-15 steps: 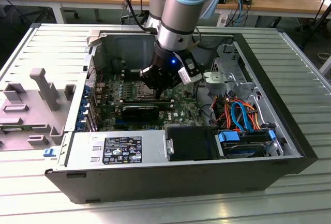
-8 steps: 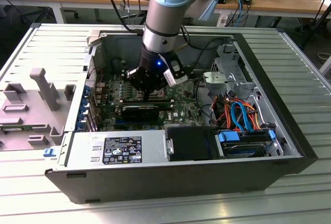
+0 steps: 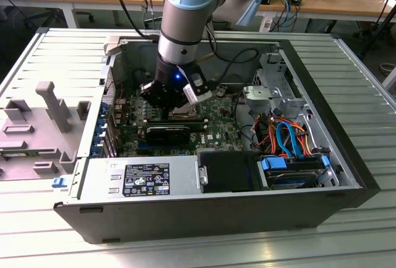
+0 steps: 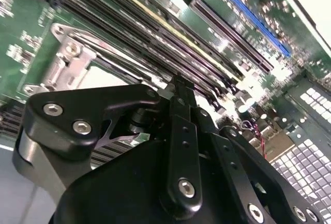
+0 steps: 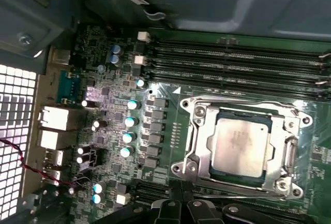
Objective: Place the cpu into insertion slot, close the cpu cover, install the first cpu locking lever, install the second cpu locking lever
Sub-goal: 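Install the second cpu locking lever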
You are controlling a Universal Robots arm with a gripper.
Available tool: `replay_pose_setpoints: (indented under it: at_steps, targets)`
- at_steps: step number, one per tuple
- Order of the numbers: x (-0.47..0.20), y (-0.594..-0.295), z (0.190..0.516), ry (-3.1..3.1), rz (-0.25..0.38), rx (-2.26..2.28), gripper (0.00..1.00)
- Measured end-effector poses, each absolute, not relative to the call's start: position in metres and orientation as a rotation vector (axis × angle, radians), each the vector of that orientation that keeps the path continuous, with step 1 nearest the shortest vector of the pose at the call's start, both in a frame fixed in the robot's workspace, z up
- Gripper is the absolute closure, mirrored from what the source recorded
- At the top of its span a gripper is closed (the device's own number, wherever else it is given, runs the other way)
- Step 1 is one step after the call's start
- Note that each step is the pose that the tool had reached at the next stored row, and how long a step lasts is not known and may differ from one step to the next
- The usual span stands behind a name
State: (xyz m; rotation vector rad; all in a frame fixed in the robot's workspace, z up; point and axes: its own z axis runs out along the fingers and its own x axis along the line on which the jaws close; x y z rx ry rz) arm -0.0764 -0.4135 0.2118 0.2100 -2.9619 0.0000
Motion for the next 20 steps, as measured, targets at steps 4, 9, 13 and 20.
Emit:
replay_pose_setpoints:
  at_steps: [4, 9, 13, 20]
  targets:
    - [-0.0801, -0.4129, 0.2099, -2.962, -0.019, 0.216, 0.89]
    - [-0.0815, -0.4129, 0.2077, -2.962, -0.04, 0.229, 0.89]
    - [-0.082, -0.4128, 0.2066, -2.961, -0.062, 0.247, 0.89]
    - [-0.0824, -0.4127, 0.2046, -2.959, -0.108, 0.288, 0.89]
